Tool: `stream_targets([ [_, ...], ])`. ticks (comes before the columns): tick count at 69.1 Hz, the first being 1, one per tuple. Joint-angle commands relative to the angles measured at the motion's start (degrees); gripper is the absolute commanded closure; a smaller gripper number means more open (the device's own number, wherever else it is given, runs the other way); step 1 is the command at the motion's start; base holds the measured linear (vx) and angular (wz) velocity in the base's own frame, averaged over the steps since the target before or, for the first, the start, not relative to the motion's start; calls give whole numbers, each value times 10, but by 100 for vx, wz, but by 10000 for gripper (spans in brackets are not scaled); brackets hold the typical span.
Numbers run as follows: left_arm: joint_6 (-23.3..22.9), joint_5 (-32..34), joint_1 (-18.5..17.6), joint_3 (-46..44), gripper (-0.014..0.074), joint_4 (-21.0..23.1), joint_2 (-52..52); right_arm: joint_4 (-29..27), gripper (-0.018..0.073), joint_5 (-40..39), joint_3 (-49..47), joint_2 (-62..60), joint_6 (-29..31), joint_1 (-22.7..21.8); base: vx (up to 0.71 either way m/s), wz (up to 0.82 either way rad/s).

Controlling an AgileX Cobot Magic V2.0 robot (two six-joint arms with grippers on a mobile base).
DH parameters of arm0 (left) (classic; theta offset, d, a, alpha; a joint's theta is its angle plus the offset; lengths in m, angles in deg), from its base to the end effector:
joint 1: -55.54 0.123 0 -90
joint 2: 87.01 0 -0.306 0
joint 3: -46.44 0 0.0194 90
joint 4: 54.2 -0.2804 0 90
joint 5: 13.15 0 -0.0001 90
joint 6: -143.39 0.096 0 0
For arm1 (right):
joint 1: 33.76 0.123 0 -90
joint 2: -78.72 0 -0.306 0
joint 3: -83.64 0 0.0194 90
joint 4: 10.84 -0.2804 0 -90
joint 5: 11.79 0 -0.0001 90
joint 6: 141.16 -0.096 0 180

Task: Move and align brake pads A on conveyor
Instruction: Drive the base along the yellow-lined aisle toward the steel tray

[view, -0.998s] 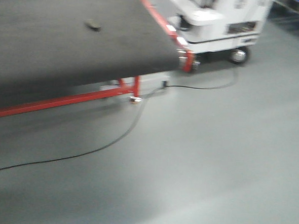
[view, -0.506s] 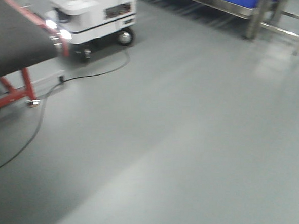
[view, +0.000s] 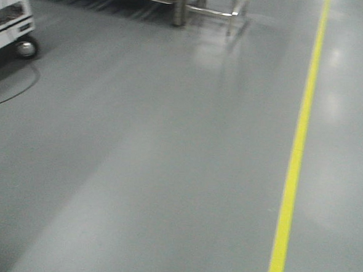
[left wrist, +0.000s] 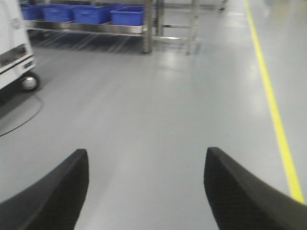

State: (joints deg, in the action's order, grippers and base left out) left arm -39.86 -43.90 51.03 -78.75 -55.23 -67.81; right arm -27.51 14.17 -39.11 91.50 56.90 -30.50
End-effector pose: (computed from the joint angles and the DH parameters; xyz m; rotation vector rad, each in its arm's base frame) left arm 0.0679 -0.0045 0.2950 0.0278 1.8288 -0.0761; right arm 0.0526 0.0151 0.2962 -0.1858 1.6486 0.1080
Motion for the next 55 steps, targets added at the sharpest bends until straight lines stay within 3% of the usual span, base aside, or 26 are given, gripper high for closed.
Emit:
stream_targets([
  [1,-3,40,-3,-13,115,1,7,-3,63,-40,-15,7,6,-2,-7,-69],
  [35,-3,40,-3,-13,115,1,7,-3,63,-40,-15,7,6,-2,6,-69],
  [55,-3,40,-3,-13,115,1,7,-3,63,-40,-15,7,6,-2,20,-42],
])
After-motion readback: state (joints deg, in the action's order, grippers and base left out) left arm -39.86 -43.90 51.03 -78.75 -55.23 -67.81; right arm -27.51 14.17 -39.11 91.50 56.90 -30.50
